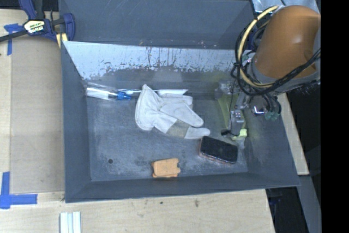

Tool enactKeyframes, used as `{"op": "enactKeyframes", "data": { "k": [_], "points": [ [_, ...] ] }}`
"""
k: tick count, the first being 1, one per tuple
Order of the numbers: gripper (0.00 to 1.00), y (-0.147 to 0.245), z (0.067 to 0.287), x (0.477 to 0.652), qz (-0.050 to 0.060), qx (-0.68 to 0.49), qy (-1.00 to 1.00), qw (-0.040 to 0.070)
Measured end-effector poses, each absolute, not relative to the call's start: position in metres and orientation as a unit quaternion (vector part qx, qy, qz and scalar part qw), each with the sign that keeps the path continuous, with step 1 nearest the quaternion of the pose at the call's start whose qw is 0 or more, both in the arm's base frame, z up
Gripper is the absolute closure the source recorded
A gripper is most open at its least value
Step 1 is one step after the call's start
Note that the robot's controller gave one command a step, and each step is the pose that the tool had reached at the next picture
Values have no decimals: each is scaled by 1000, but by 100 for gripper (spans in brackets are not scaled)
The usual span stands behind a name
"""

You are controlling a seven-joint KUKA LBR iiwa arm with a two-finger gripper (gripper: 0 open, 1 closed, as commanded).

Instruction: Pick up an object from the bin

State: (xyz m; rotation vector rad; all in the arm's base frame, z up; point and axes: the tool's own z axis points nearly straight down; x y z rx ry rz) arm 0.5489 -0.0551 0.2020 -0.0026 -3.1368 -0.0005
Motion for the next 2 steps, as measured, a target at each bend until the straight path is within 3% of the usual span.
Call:
{"op": "enactKeyframes", "data": {
  "k": [1, 2],
  "points": [
    [0, -55, 207, 550, 0, 0, -1000, -2],
    [0, -82, 133, 519, 0, -23, -1000, -4]
  ]
}}
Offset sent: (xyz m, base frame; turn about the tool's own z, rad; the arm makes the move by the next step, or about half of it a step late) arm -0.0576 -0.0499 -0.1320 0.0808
